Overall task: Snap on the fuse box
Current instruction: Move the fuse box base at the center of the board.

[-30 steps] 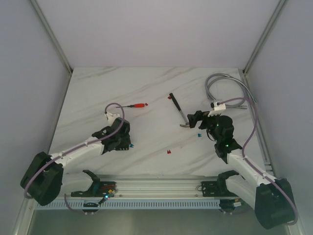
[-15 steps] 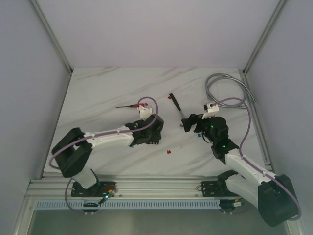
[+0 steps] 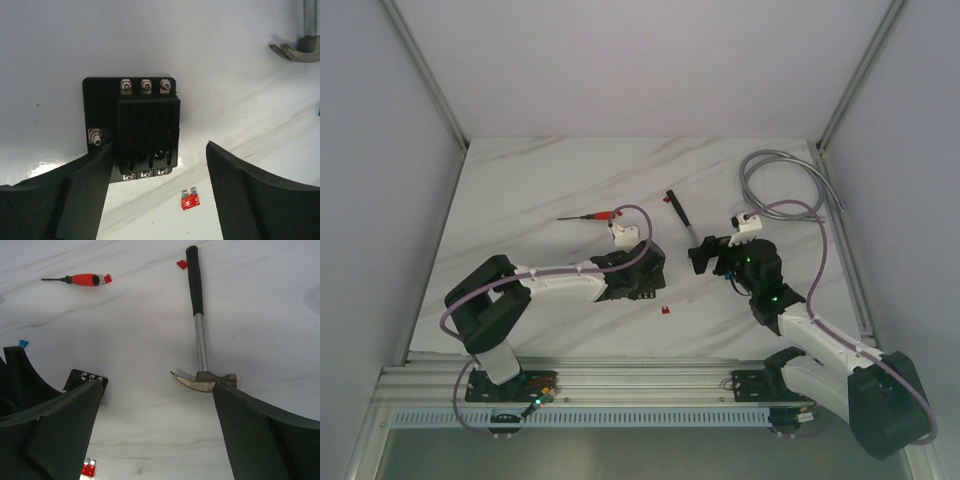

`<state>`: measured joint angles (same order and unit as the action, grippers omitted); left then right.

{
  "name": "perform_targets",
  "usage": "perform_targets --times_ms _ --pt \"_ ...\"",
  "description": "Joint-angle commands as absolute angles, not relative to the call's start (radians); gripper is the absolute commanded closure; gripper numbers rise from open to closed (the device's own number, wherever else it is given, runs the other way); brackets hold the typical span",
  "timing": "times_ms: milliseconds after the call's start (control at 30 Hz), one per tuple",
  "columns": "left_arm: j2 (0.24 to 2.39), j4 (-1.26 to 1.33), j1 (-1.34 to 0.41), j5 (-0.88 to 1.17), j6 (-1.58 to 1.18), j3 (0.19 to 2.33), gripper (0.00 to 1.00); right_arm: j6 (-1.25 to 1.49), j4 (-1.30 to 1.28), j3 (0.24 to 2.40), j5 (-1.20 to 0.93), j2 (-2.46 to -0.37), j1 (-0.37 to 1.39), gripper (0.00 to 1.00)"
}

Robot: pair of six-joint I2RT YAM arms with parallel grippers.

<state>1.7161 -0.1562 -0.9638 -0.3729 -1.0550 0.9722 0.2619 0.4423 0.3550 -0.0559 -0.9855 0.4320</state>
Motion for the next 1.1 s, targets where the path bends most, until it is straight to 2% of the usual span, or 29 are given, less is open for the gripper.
perform_targets --times_ms 0,200,400,700,1067 --pt "1.737 -0.109 -0.969 -0.306 -1.101 0.960 0.16 0.272 0.435 0.349 -0.042 -0.994 0.444 0.00" --pt "1.713 -0.081 -0.976 -0.279 -1.099 0.965 0.14 0.293 0.412 0.361 -0.048 -1.002 0.464 0.00" --pt "1.624 -0.078 -0.976 -0.309 -1.070 0.933 0.01 0.333 0.289 0.416 -0.036 -1.023 0.508 0.00" --pt "1.377 -0.084 -0.931 -0.401 -0.921 0.810 0.00 0.372 0.005 0.540 0.086 -1.119 0.577 0.06" --pt "1.155 0.035 -0.675 -0.294 -0.670 0.636 0.00 0.492 -0.185 0.615 0.302 -1.188 0.605 0.13"
